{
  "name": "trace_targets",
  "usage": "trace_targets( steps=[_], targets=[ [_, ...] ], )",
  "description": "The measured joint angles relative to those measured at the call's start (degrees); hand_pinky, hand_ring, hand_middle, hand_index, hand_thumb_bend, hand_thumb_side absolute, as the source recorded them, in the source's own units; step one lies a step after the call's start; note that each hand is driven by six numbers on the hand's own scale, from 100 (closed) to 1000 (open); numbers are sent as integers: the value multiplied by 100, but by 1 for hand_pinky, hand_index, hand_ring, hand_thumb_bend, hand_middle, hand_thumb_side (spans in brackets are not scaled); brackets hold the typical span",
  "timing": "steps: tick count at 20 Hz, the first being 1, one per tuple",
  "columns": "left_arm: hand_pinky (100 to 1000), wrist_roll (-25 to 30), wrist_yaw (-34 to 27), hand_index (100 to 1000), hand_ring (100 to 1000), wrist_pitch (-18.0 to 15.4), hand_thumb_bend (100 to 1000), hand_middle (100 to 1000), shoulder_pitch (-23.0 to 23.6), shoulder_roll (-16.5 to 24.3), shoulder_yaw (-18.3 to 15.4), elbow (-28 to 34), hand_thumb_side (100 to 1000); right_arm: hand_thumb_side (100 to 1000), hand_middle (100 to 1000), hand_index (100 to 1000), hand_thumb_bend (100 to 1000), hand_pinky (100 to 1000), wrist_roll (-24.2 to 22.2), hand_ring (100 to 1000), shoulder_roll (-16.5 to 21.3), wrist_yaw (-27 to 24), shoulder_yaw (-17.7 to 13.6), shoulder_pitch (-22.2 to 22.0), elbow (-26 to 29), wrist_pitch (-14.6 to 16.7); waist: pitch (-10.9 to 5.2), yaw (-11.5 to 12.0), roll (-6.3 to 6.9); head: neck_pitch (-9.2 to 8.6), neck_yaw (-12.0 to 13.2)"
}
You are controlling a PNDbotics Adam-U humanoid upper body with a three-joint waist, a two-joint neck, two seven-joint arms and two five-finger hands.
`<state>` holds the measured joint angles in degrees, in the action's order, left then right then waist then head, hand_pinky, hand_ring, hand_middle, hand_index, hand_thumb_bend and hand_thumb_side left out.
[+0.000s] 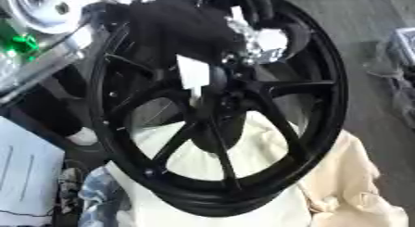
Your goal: Pull the pin out of the wheel hub.
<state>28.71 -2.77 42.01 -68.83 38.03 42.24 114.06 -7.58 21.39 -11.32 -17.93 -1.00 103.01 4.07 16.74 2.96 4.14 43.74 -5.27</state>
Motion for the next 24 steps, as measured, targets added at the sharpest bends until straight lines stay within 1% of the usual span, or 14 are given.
trace_targets(
  steps=[1,3,4,6,7,11,14,17,19,20,23,24],
  targets=[
    [712,84,123,813,689,-84,487,733,39,41,0,0,702,658,804,858,100,1000,0,879,-1,0,0,0,0,0,1,0,0,0,-3],
    [706,262,357,815,685,-262,516,734,102,107,0,0,680,658,804,858,100,1000,0,879,-3,3,0,0,0,0,3,-1,-1,0,-7],
    [705,347,474,812,686,-347,522,732,130,134,-2,0,658,659,804,858,100,1000,0,879,-4,3,0,0,0,0,3,-3,-1,-1,-8],
    [707,493,681,807,689,-493,532,735,182,180,-11,0,644,660,804,858,100,1000,-1,879,-6,4,0,0,0,-1,3,-3,-4,-1,-8],
    [711,553,770,802,692,-553,550,742,206,203,-26,0,627,661,804,858,100,1000,-1,878,-8,4,0,0,0,-1,5,-3,-5,-1,-8],
    [713,727,1060,794,663,-727,545,730,318,298,-107,0,574,662,803,857,100,1000,-8,878,-34,9,0,1,-1,-8,18,8,-6,-2,-8],
    [711,799,1220,790,660,-799,510,723,382,335,-151,0,484,662,802,857,100,1000,-13,877,-47,20,1,2,-1,-14,36,11,-8,-3,-8],
    [713,812,1359,798,669,-812,446,732,421,337,-198,0,405,664,802,857,100,1000,-15,877,-48,38,3,2,-1,-16,41,11,-9,-6,-7],
    [717,786,1460,799,685,-786,403,740,449,349,-228,-1,391,664,802,857,100,1000,-21,877,-50,52,10,4,-1,-22,50,11,-9,-8,-6],
    [716,761,1513,798,687,-760,374,740,475,357,-246,-2,399,665,802,857,100,1000,-23,877,-52,55,17,5,-1,-25,56,11,-9,-9,-4],
    [700,641,1604,785,676,-641,301,729,522,357,-272,-57,403,666,802,857,100,1000,-25,877,-55,64,34,27,-1,-28,72,8,-9,-12,10],
    [696,588,1613,784,673,-588,290,727,532,352,-286,-91,400,666,802,857,100,1000,-25,876,-57,75,34,30,-1,-30,75,1,-10,-15,12]
  ],
)
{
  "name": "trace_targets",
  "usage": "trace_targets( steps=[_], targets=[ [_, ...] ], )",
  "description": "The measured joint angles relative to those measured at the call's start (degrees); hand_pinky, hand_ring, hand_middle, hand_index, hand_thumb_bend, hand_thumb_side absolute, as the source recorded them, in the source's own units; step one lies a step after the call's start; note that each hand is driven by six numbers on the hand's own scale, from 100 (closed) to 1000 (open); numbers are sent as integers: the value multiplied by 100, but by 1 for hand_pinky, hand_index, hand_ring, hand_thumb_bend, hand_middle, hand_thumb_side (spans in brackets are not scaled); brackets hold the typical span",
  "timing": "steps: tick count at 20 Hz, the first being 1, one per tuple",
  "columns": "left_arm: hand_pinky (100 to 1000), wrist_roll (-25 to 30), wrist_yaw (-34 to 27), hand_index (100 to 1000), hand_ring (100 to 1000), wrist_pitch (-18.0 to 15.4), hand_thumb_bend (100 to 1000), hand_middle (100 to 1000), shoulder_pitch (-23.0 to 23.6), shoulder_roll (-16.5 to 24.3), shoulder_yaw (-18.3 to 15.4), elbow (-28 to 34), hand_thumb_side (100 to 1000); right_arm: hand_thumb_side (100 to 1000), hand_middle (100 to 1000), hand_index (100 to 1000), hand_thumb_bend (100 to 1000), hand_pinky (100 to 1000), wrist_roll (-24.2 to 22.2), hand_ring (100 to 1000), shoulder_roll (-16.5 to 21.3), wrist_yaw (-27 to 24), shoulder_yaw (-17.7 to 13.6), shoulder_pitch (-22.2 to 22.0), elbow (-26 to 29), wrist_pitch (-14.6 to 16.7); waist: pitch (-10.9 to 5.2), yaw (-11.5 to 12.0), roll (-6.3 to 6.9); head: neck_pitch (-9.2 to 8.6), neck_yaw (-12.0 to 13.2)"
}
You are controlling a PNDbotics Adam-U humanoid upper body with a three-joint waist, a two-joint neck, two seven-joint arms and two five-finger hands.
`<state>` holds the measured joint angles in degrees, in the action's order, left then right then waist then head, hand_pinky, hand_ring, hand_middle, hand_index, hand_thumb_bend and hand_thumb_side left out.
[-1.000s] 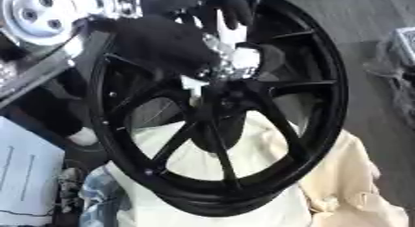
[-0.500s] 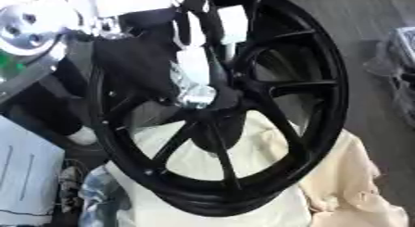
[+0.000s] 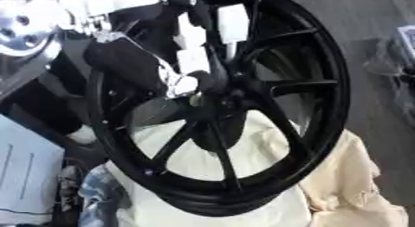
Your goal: Pull the pin out of the wheel hub.
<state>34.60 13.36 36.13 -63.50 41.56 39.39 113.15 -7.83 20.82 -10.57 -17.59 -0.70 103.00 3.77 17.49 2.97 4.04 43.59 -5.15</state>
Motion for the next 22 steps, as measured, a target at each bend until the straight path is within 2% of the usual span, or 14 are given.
trace_targets(
  steps=[6,9,17,22],
  targets=[
    [663,-277,-21,753,644,277,244,701,11,-114,-7,-253,397,665,803,857,100,1000,-7,877,-46,54,2,16,0,-12,37,-27,-1,-40,7],
    [658,-321,-53,753,639,321,253,703,21,-153,-2,-371,400,667,803,857,100,1000,-7,877,-46,58,2,17,0,-12,38,-37,-1,-41,8],
    [641,-248,-69,757,587,248,267,723,45,-279,30,-671,416,669,803,857,100,1000,-5,877,-84,88,5,22,-2,-44,64,-65,1,-44,22],
    [630,-149,-77,763,576,149,278,698,47,-284,36,-695,402,672,803,857,100,1000,6,876,-90,102,5,24,-2,-54,69,-73,4,-44,31]
  ],
)
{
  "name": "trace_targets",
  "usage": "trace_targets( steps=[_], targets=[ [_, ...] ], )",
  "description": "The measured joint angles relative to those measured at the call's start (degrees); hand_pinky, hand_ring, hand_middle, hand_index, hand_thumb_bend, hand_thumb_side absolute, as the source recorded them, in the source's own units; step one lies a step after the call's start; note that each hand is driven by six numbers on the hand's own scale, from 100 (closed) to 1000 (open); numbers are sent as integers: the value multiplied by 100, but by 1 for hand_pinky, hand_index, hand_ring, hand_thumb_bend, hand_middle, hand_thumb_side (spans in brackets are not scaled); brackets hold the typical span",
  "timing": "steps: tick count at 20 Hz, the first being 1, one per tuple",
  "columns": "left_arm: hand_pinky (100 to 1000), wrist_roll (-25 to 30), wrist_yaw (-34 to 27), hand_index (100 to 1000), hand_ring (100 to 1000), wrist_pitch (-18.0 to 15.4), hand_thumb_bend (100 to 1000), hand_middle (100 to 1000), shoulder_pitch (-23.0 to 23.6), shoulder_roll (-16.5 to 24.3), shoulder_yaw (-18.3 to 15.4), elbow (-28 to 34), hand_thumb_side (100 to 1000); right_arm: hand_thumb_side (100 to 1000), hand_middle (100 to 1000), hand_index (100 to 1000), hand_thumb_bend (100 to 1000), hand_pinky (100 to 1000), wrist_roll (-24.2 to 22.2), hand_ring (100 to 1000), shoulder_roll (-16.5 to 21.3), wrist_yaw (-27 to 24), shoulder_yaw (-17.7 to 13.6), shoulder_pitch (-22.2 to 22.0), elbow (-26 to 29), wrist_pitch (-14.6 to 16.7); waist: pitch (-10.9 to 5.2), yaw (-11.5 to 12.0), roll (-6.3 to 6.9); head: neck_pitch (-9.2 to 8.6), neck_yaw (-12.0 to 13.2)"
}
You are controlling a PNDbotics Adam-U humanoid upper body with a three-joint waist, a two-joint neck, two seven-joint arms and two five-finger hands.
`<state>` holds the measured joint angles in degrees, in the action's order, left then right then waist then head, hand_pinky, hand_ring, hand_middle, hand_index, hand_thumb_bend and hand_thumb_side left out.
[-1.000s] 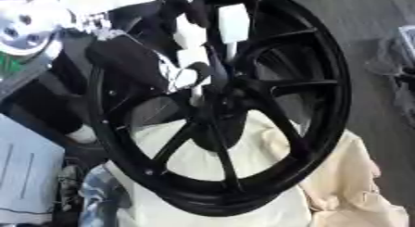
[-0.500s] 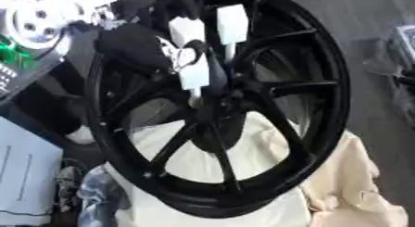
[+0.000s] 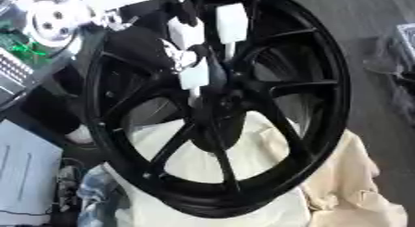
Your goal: Pull the pin out of the wheel hub.
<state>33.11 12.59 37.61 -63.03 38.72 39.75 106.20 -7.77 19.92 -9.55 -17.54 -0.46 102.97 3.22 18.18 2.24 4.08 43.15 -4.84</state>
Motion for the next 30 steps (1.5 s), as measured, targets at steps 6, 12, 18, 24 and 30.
trace_targets(
  steps=[6,12,18,24,30],
  targets=[
    [610,103,22,772,530,-103,288,603,1,-49,25,-35,385,679,803,857,100,1000,18,876,-4,31,0,28,-33,-22,40,-9,10,0,1],
    [606,145,111,764,506,-145,296,559,1,-49,-4,78,372,682,803,857,100,1000,6,876,-46,84,2,40,-53,-48,44,-1,21,0,1],
    [602,174,196,754,504,-174,301,558,1,-49,-6,118,383,683,803,857,100,1000,4,876,-58,105,22,40,-65,-51,60,3,27,0,1],
    [595,244,257,739,519,-244,301,586,1,-49,-3,111,397,686,803,857,100,1000,2,876,-61,106,29,40,-65,-53,68,3,20,0,1],
    [584,262,304,733,520,-262,287,590,1,-49,-2,100,382,685,803,857,100,1000,1,875,-88,109,29,39,-66,-53,68,3,15,0,1]
  ],
)
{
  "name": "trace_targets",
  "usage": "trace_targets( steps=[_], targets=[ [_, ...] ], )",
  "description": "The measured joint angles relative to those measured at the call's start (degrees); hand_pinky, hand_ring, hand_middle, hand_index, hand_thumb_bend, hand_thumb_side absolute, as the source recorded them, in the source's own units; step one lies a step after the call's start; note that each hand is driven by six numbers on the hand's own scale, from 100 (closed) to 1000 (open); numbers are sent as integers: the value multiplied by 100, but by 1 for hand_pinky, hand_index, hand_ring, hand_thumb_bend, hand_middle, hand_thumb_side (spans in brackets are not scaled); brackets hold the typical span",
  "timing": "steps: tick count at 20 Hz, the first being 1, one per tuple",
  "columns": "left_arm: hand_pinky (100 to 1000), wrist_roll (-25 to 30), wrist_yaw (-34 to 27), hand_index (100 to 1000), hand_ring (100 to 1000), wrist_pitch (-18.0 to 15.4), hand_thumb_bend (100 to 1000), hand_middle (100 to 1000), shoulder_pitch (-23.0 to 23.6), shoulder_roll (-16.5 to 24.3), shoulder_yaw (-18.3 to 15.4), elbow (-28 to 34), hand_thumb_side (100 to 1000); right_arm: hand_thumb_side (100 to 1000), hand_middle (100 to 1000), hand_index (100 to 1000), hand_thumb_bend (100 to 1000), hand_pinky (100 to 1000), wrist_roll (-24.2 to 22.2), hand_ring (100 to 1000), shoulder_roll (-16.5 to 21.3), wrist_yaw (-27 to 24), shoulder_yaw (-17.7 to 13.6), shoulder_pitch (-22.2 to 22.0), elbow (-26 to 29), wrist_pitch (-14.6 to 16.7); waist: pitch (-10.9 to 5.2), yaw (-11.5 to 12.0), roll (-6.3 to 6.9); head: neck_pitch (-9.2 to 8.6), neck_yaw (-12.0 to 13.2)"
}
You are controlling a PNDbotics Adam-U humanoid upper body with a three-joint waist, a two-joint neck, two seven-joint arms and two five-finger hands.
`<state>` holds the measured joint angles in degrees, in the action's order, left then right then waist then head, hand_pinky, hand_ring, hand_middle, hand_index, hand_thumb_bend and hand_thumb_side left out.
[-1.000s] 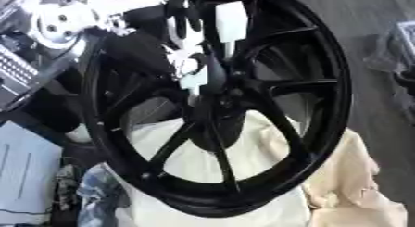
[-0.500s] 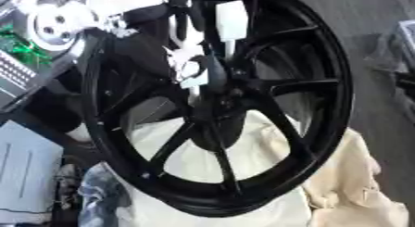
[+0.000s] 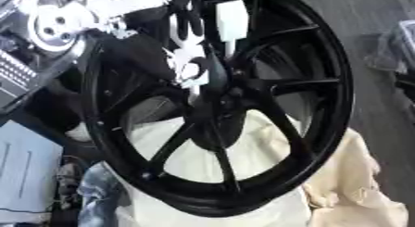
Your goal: Pull the pin out of the wheel hub.
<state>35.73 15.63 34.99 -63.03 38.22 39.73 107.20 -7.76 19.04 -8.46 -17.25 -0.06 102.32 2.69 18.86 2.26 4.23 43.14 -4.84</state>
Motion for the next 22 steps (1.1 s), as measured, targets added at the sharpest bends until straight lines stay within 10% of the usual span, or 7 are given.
trace_targets(
  steps=[22],
  targets=[
    [570,30,1,735,519,-30,296,597,41,-50,108,-217,422,687,805,858,100,1000,-24,876,-14,0,0,-1,-4,-22,0,-10,1,0,6]
  ],
)
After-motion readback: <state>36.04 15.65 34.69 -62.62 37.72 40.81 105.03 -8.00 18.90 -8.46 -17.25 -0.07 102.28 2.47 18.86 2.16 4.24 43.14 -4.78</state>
